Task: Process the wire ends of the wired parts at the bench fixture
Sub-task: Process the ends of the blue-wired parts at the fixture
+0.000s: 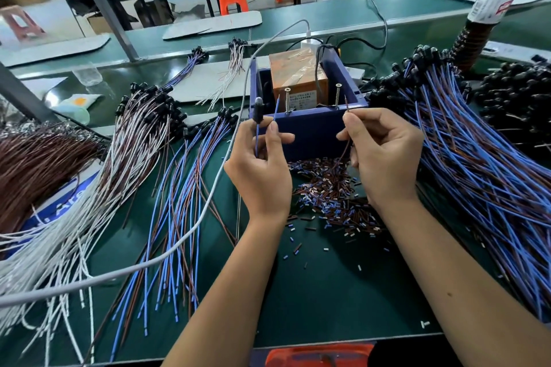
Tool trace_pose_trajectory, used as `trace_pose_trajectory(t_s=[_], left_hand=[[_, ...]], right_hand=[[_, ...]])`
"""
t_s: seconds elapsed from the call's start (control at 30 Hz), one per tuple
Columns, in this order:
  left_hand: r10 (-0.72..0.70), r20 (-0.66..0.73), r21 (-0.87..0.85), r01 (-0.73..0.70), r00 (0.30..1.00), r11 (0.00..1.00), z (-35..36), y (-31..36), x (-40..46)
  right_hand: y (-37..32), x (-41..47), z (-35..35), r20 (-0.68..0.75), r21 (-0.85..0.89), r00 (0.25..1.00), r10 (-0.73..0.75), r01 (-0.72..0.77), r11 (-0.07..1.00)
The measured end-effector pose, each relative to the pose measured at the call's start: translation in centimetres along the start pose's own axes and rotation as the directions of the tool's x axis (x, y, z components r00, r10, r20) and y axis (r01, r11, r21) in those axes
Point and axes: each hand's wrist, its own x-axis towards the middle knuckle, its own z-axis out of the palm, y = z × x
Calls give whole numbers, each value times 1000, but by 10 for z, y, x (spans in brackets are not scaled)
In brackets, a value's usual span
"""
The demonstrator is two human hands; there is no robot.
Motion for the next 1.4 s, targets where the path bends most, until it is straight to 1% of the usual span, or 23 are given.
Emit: trace_pose_trajectory(t_s=[0.17, 0.3, 0.5, 0.73, 1.13, 1.27, 1.4], left_hand=[[-50, -16, -25, 50, 999, 998, 0, 3, 2], [-54, -13, -16, 54, 998, 998, 0, 6, 0], [-76, -16, -30, 76, 997, 997, 0, 7, 0], [-84, -13, -37, 84, 996, 996, -2, 7, 1], [-74, -2, -34, 74, 997, 997, -4, 12, 0], [-77, 0, -31, 77, 997, 997, -3, 13, -2], [-84, -30, -49, 82, 996, 995, -3, 14, -4]], right_hand=[[2, 1, 1, -92, -137, 995, -42, 29, 990], [4, 4, 3, -128, -186, 991, -45, 20, 982], [4, 4, 6, -61, -227, 995, -80, 64, 972], [2, 3, 6, -39, -229, 996, -80, 68, 971], [-1, 2, 7, -39, -259, 994, -107, 93, 961], [-2, 2, 6, -41, -262, 994, -101, 87, 961], [-4, 0, 4, -61, -257, 996, -67, 50, 965]])
